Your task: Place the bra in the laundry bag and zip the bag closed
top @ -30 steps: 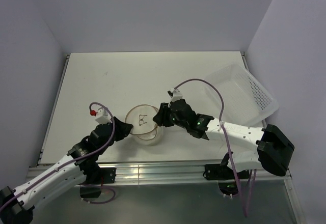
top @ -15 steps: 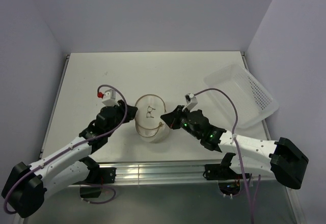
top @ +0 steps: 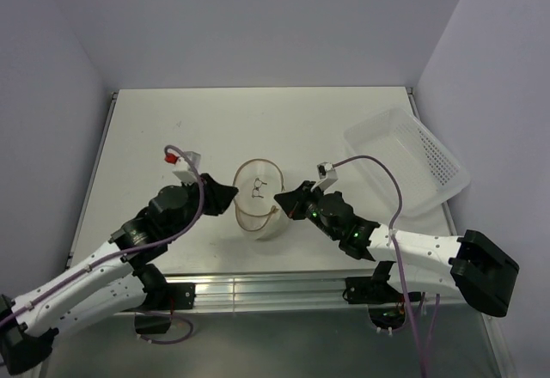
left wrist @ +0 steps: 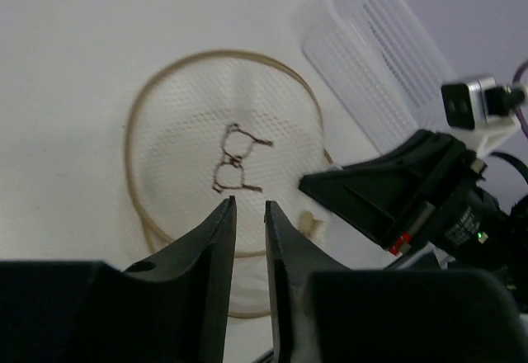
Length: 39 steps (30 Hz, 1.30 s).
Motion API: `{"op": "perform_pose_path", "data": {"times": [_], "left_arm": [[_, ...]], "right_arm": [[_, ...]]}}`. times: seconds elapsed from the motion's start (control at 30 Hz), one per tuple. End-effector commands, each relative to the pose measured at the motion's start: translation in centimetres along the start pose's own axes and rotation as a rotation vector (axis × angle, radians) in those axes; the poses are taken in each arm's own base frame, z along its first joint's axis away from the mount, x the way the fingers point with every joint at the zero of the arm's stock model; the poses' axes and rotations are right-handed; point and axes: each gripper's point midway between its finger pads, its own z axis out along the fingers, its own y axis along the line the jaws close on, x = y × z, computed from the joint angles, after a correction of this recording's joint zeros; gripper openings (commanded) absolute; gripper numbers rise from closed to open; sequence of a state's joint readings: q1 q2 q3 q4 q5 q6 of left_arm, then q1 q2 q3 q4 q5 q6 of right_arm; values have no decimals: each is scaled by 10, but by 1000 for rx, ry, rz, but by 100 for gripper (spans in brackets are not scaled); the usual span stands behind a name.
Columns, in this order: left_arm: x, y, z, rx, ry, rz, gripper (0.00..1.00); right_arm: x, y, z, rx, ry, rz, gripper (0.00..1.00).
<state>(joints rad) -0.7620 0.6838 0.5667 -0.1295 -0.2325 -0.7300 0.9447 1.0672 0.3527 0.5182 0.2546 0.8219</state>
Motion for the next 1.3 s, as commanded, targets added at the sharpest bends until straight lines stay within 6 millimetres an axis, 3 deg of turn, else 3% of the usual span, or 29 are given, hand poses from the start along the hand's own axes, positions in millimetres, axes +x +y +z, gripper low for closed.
{"op": "perform_pose_path", "data": {"times": [0.0,0.03,0.07,0.1,0.13,0.3,0.4,0.67,1.27], "left_arm": [[29,-43,-8,93,116,57,26],[23,-59,-9,116,107,64,25],[30,-61,-2,86,113,104,27],[40,-75,-5,116,135,136,29],[36,-87,-4,126,124,148,31],[69,-105,10,114,181,255,48],[77,-100,22,56,177,301,55],[89,-86,34,-8,186,373,56],[99,-78,46,-40,197,419,38]], "right_arm": [[-19,18,3,-38,-68,14,0],[-19,18,3,-37,-67,12,0],[-20,18,2,-37,-67,10,0],[-21,18,2,-36,-70,10,0],[-20,17,2,-35,-67,10,0],[-19,17,1,-36,-57,10,0],[-18,18,0,-43,-54,15,0],[-21,19,-2,-62,-46,33,0],[-21,17,-4,-71,-43,48,0]]}}
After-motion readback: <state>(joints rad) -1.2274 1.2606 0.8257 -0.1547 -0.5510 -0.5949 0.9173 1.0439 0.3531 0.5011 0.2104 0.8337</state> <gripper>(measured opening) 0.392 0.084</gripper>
